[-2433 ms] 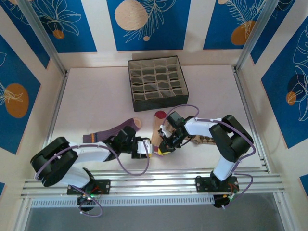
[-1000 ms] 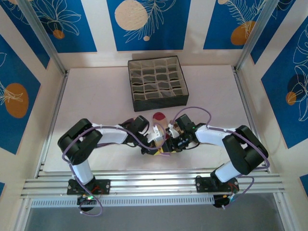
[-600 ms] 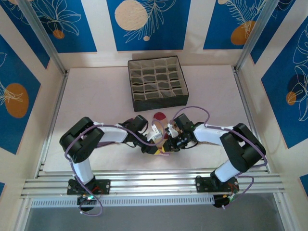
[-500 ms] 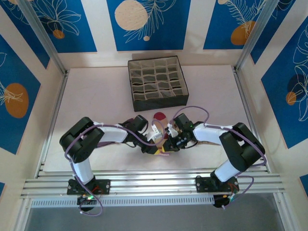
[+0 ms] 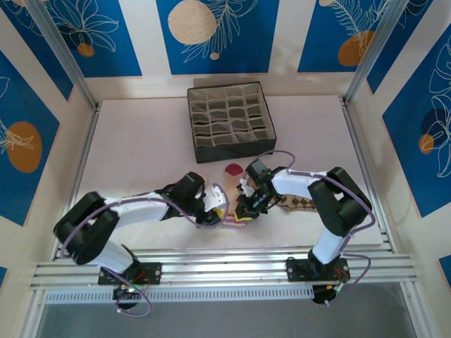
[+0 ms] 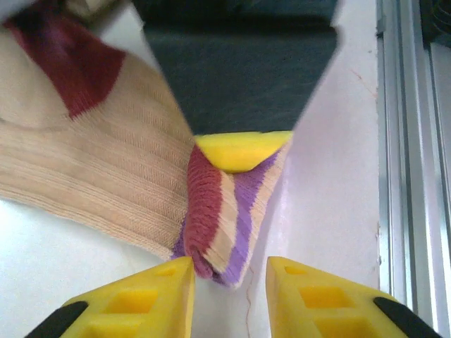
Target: Roll the socks
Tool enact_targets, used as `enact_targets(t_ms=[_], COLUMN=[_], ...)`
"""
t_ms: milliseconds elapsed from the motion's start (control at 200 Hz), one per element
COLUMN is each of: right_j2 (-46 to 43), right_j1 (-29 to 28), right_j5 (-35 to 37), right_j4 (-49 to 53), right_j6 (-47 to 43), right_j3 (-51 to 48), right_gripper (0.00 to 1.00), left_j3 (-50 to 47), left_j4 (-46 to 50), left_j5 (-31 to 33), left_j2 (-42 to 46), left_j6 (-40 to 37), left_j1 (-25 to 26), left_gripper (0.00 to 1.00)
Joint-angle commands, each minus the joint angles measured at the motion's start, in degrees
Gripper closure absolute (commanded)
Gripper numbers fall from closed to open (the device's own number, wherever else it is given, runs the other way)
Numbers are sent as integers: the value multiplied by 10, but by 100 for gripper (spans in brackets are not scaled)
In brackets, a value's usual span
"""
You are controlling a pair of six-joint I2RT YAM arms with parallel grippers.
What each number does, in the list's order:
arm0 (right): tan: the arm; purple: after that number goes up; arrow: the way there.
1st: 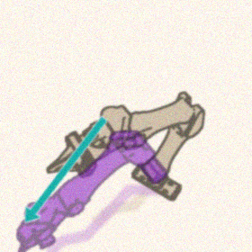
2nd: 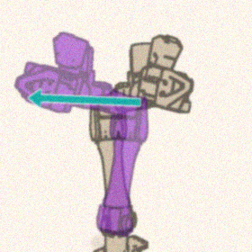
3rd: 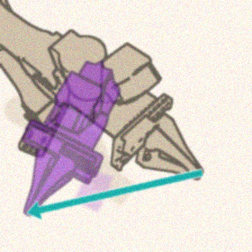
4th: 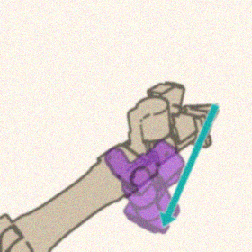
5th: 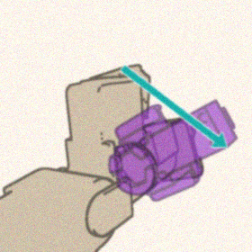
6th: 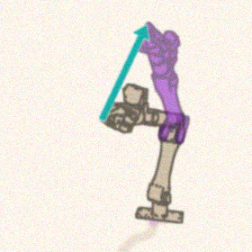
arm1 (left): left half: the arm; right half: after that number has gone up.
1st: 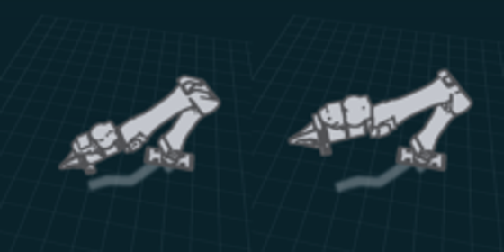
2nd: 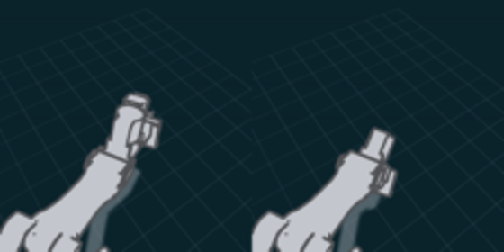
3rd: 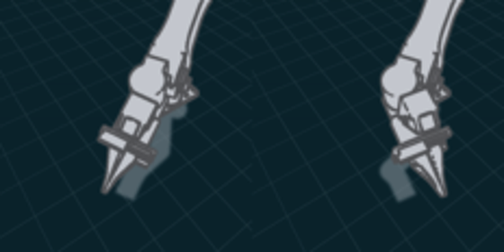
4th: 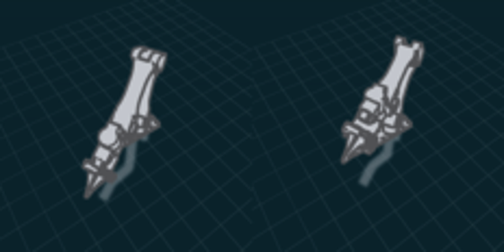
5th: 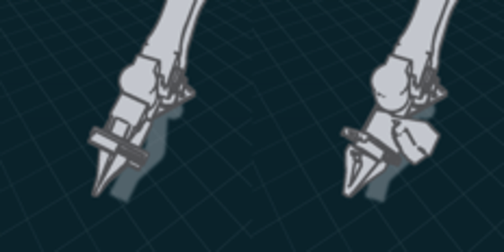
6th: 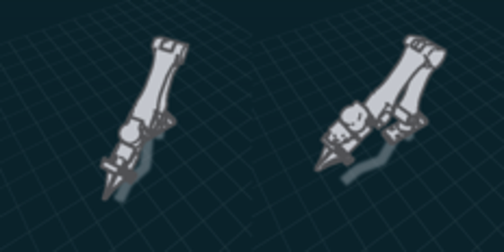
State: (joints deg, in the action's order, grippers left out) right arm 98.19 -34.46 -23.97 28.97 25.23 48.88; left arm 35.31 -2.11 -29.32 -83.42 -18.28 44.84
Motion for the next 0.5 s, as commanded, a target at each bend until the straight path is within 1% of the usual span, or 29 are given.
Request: enact_targets(t_ms=[0,115,195,285,385,495], right_j2=[36,43,46,51,55,59], right_j1=[-7,-7,-7,-7,-7,-7], right_j5=[74,64,59,55,54,52], right_j4=[50,55,57,60,65,71], right_j6=[3,2,3,0,-2,-5], right_j3=[1,9,10,13,17,19], right_gripper=[100,100,100,100,100,100], left_j3=[-40,-71,-84,-88,-75,-74], left_j4=[-54,-87,-101,-110,-95,-114], left_j5=[58,105,151,188,201,224], left_j2=[55,89,96,87,59,31], left_j6=[-92,-150,-193,-222,-239,-253], left_j1=[18,49,81,106,119,137], left_gripper=[67,65,63,61,58,57])
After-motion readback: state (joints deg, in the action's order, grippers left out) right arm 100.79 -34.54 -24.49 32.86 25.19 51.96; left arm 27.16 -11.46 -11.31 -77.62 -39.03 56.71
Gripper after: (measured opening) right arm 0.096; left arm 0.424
